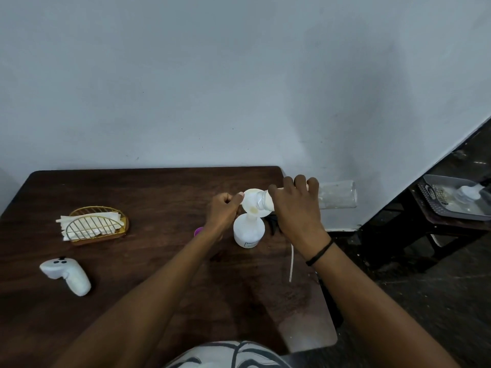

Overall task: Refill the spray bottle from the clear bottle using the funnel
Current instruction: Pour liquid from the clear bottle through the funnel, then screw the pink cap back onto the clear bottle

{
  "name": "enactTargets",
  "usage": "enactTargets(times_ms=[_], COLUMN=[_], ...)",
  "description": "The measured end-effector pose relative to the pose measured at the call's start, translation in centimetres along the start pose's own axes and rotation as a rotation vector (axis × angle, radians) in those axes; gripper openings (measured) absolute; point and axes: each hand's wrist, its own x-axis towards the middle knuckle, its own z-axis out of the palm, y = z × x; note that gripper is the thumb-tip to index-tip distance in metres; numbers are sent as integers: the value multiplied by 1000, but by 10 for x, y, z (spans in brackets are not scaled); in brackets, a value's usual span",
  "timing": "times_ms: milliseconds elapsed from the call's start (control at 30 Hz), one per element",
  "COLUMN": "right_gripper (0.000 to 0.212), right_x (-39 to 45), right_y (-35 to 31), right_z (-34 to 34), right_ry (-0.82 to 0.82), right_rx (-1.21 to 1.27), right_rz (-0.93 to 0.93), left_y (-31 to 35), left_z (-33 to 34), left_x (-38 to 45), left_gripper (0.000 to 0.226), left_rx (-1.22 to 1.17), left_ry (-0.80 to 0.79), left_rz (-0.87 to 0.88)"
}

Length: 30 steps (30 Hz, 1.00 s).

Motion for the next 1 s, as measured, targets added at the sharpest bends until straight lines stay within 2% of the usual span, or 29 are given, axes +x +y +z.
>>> enactTargets(times_ms=[100,200,300,433,467,533,633,733,800,1000], right_gripper=[36,36,38,38,38,39,45,48,50,38], right_x=[-1,-2,-3,-6,-7,-9,-14,-19,-23,-32], right_y=[0,3,3,1,1,1,-2,-4,-4,-9], right_z=[1,3,6,10,11,10,11,9,9,7], right_ry=[-6,28,48,-7,-31,-78,-118,-197,-275,-248], right_rx=[-4,-3,-2,47,70,109,166,302,426,696], right_rz=[-1,-14,-17,34,56,100,136,149,184,278], left_y=[-2,-8,-28,-62,-68,-76,-81,-85,-89,-102], left_z=[-3,-11,-23,-44,-46,-47,-46,-46,-45,-47], left_x=[3,8,15,12,10,6,4,4,5,4], left_gripper=[53,53,42,18,21,46,68,76,71,54], left_rx=[-16,38,298,733,873,1062,1112,1160,1199,1170], left_ry=[11,72,129,5,-50,-151,-252,-334,-365,-361], left_rz=[-11,-5,72,259,267,220,116,50,49,116])
